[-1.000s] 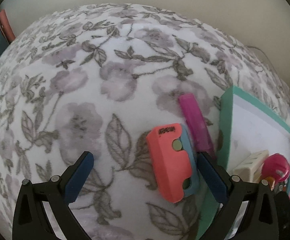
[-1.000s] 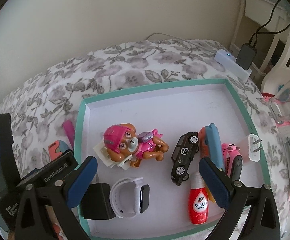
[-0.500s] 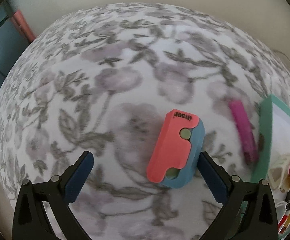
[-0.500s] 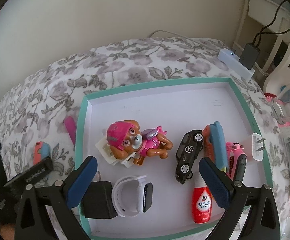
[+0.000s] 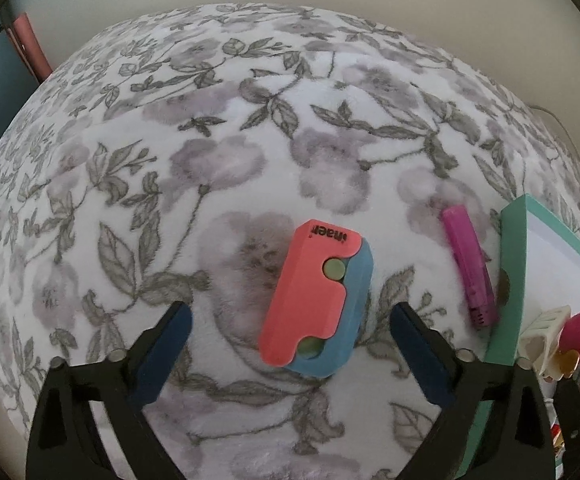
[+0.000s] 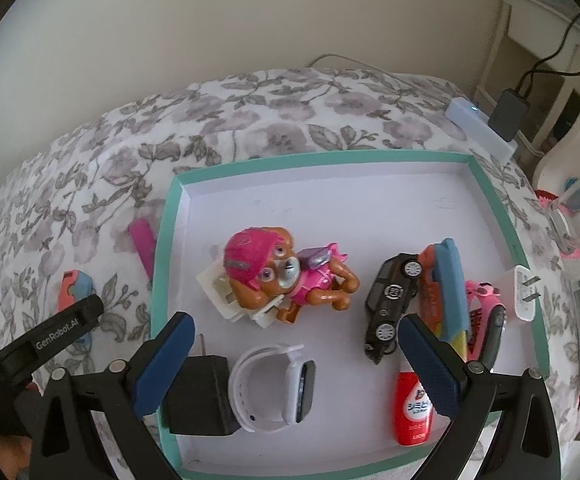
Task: Organize rigid objects
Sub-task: 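Move both grippers back toward the coral-blue toy and magenta tube beside the tray, then grasp the coral-blue folding toy with the left gripper while the right gripper grasps the magenta tube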
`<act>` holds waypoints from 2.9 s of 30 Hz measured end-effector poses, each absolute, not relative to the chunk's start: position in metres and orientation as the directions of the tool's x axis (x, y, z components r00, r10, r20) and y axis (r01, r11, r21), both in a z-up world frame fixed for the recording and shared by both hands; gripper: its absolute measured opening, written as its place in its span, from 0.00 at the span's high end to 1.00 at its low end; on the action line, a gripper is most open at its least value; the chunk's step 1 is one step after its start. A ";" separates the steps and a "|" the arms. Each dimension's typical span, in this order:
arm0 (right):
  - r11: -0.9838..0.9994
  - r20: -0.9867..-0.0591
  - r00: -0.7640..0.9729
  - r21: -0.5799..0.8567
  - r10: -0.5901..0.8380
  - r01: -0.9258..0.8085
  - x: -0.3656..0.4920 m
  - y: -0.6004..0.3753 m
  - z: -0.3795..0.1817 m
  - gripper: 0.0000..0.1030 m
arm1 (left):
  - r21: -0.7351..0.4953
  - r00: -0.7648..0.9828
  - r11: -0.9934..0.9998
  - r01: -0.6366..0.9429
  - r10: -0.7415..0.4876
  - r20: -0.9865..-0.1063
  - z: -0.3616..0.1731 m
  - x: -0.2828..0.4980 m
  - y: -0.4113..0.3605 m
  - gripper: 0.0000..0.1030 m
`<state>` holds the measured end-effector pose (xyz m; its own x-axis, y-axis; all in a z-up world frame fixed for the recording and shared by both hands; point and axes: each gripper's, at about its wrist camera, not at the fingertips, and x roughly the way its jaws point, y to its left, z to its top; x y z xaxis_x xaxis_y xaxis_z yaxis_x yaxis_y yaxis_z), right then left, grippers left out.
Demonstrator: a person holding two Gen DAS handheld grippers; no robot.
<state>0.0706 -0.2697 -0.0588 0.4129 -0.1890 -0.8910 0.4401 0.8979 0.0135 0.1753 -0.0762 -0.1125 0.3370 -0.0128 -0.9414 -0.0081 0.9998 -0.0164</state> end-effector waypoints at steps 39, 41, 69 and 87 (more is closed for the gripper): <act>0.997 -0.859 0.509 -0.016 -0.053 0.077 0.178 -0.201 -0.026 0.15 | -0.122 0.345 0.992 0.012 -0.119 -0.931 -0.101 0.185 -0.026 0.54; 0.999 -0.864 0.501 -0.033 -0.050 0.043 0.182 -0.192 -0.028 0.16 | -0.121 0.346 0.993 0.009 -0.117 -0.931 -0.100 0.185 -0.022 0.55; 0.999 -0.944 0.327 -0.046 -0.034 -0.029 0.209 -0.171 -0.093 0.72 | -0.131 0.344 0.991 0.001 -0.124 -0.931 -0.102 0.186 -0.014 0.54; 0.998 -0.957 0.291 -0.030 -0.013 -0.055 0.188 -0.158 -0.097 0.79 | -0.053 0.346 0.998 0.041 -0.064 -0.936 -0.106 0.188 -0.033 0.54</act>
<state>0.1878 -0.1576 -0.0968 0.2908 -0.0133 -0.9567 -0.0548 0.9980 -0.0305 0.1883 -0.0328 -0.1059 0.3457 -0.0640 -0.9362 0.0407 0.9978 -0.0532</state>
